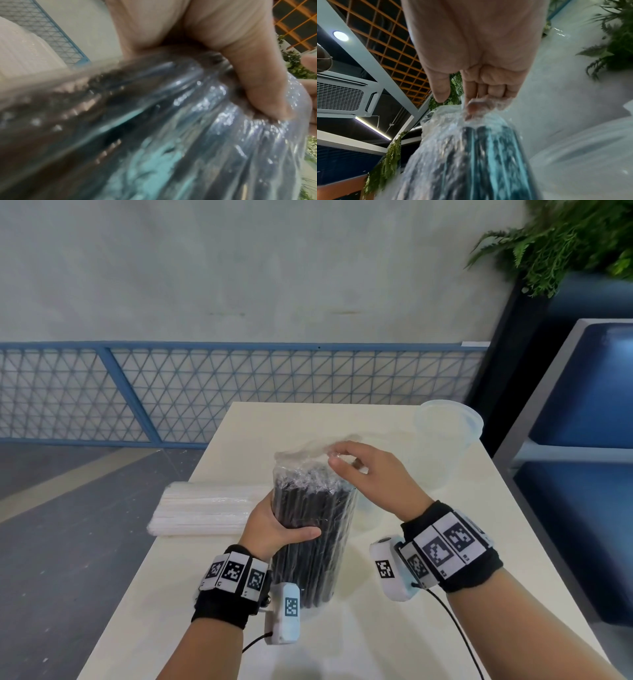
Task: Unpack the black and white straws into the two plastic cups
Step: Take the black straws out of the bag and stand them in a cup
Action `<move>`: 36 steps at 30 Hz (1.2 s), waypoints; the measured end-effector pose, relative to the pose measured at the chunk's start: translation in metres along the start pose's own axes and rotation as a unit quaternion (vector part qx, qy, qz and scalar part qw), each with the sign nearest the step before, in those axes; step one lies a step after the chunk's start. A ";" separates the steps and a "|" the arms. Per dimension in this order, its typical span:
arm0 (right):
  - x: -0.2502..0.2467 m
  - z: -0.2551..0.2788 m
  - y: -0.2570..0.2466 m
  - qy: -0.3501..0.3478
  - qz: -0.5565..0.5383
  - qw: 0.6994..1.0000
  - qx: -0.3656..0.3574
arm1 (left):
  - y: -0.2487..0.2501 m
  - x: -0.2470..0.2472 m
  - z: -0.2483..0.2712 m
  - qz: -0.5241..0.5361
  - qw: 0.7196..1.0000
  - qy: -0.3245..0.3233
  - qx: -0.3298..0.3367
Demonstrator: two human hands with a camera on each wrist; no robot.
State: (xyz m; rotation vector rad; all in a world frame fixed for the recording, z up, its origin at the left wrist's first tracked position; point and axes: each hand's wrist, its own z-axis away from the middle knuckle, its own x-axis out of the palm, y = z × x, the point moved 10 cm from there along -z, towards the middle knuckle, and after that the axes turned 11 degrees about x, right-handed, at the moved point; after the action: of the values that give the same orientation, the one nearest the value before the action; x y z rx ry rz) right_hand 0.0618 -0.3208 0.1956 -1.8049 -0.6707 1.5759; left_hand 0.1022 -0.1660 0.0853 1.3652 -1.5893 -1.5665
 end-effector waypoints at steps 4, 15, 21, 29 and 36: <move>0.015 0.001 0.006 -0.021 0.040 0.999 0.012 | -0.001 -0.002 -0.001 -0.011 1.000 -0.005 0.003; 0.025 0.004 -0.016 -0.121 -0.068 0.989 -0.044 | 0.000 0.000 0.001 -0.003 1.000 0.005 0.009; 0.020 0.006 -0.023 -0.095 -0.077 0.990 -0.068 | -0.004 -0.002 0.001 0.012 1.000 0.011 0.008; 0.018 0.009 -0.033 -0.078 -0.039 0.992 -0.093 | -0.003 -0.008 0.000 -0.001 0.999 0.040 0.005; 0.019 -0.006 -0.023 -0.029 0.218 0.975 -0.040 | 0.010 -0.009 -0.003 -0.039 0.998 0.047 0.031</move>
State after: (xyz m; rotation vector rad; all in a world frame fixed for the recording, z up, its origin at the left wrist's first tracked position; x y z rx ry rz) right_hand 0.0715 -0.2922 0.2004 -2.0736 -0.3814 1.9106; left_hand 0.1049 -0.1607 0.0974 1.5295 -1.5567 -1.4849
